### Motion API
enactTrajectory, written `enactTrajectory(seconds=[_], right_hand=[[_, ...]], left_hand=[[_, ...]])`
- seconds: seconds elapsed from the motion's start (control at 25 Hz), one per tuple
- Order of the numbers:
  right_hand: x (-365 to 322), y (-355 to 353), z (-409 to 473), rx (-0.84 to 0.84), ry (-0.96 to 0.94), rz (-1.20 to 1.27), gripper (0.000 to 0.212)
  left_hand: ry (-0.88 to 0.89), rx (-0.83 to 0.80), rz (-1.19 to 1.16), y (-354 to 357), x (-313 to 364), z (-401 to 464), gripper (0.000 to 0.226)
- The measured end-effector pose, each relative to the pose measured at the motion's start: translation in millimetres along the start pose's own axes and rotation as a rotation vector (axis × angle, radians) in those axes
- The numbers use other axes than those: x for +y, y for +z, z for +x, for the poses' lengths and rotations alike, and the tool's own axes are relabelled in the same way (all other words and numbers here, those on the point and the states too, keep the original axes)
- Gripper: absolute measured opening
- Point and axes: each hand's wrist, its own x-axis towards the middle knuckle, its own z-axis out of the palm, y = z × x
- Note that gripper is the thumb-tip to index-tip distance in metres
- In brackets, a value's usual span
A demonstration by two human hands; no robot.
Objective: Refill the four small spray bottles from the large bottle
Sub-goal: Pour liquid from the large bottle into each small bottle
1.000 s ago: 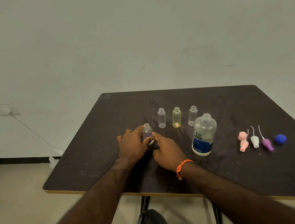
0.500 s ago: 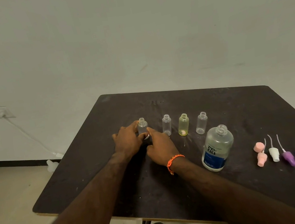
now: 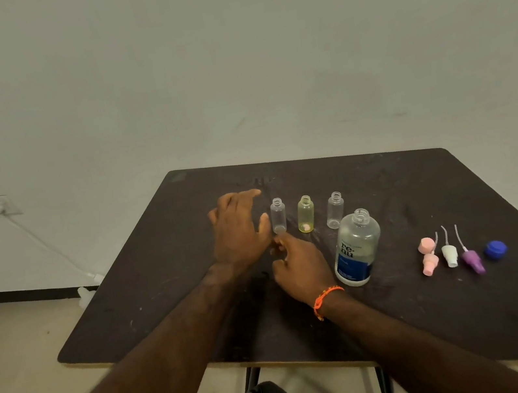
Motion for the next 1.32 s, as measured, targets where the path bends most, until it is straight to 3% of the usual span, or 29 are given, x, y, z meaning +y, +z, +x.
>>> enactTrajectory(seconds=[0.08, 0.2, 0.32, 0.48, 0.68, 0.8, 0.92, 1.0, 1.12, 1.32], right_hand=[[7, -10, -17, -0.006, -0.020, -0.004, 0.018], [19, -26, -43, -0.016, -0.033, 0.004, 0.022], [37, -43, -62, -0.019, -0.033, 0.019, 0.021], [61, -63, -78, 0.040, -0.025, 0.020, 0.019], [77, -88, -81, 0.340, 0.003, 0.046, 0.022], [79, -104, -72, 0.423, 0.075, 0.124, 0.045], [86, -112, -56, 0.271, 0.046, 0.205, 0.080], [88, -111, -47, 0.149, 0.041, 0.241, 0.091], [88, -106, -40, 0.089, 0.034, 0.251, 0.090], [84, -99, -42, 0.132, -0.002, 0.328, 0.082]], left_hand=[[-0.031, -0.151, -0.037, 12, 24, 7, 0.061], [-0.244, -0.352, -0.085, 40, 41, 18, 0.086], [-0.373, -0.287, -0.078, 60, 45, 25, 0.088], [-0.349, -0.221, -0.009, 70, 47, 26, 0.063], [-0.343, -0.137, -0.128, 72, 43, 21, 0.038], [-0.364, -0.173, -0.179, 61, 39, 14, 0.043], [-0.325, -0.229, -0.263, 46, 31, 0, 0.032], [-0.313, -0.260, -0.359, 33, 26, -15, 0.026], [-0.267, -0.292, -0.425, 18, 28, -37, 0.026], [-0.252, -0.289, -0.432, 13, 28, -62, 0.040]])
